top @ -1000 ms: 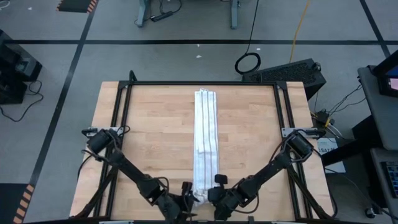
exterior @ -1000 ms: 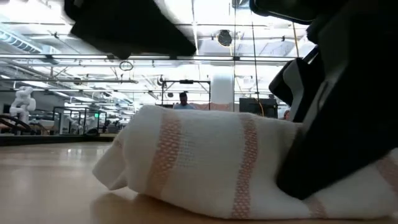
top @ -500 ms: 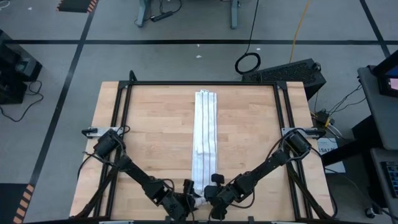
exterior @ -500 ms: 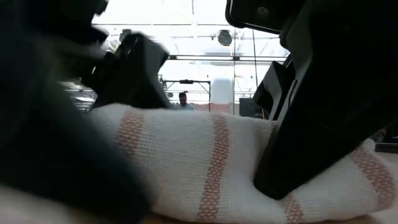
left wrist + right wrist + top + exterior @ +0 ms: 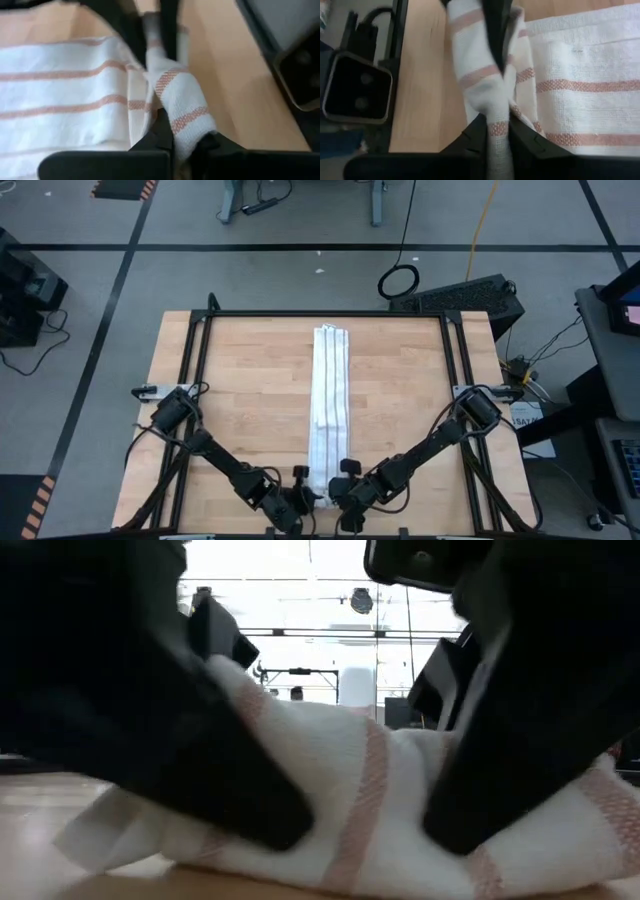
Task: Roll towel into tight, uniform cylinder
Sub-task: Roll the white brown kitchen towel
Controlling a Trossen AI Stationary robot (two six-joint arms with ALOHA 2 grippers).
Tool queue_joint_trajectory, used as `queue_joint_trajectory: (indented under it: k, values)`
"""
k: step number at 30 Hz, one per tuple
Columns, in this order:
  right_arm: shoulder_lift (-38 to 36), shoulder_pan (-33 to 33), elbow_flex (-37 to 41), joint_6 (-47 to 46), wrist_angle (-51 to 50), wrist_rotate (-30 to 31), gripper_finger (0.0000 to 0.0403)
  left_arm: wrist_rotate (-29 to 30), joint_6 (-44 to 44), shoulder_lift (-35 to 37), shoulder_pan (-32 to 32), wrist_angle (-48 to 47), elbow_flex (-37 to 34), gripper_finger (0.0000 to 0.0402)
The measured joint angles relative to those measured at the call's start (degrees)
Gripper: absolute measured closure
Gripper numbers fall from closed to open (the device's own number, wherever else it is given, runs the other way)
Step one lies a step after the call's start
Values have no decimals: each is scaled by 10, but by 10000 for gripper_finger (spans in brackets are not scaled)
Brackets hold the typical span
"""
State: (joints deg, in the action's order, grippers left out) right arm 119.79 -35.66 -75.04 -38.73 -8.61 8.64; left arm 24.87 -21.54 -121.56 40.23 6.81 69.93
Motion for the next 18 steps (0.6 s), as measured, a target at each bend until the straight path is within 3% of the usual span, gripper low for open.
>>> queue_joint_trajectory:
  k: [4,8,13,18]
  values:
    - [-31,-10,2,22,-34,0,313,26,-48,0,-1,-8,0,380]
    - [-71,-34,2,16,-85,8,254,12,-98,7,-3,-7,0,382]
    - [-103,-87,1,-7,-102,110,186,-36,-140,8,-4,44,-1,382]
    - [-95,-136,0,-22,-64,186,139,-39,-160,8,-4,113,-1,382]
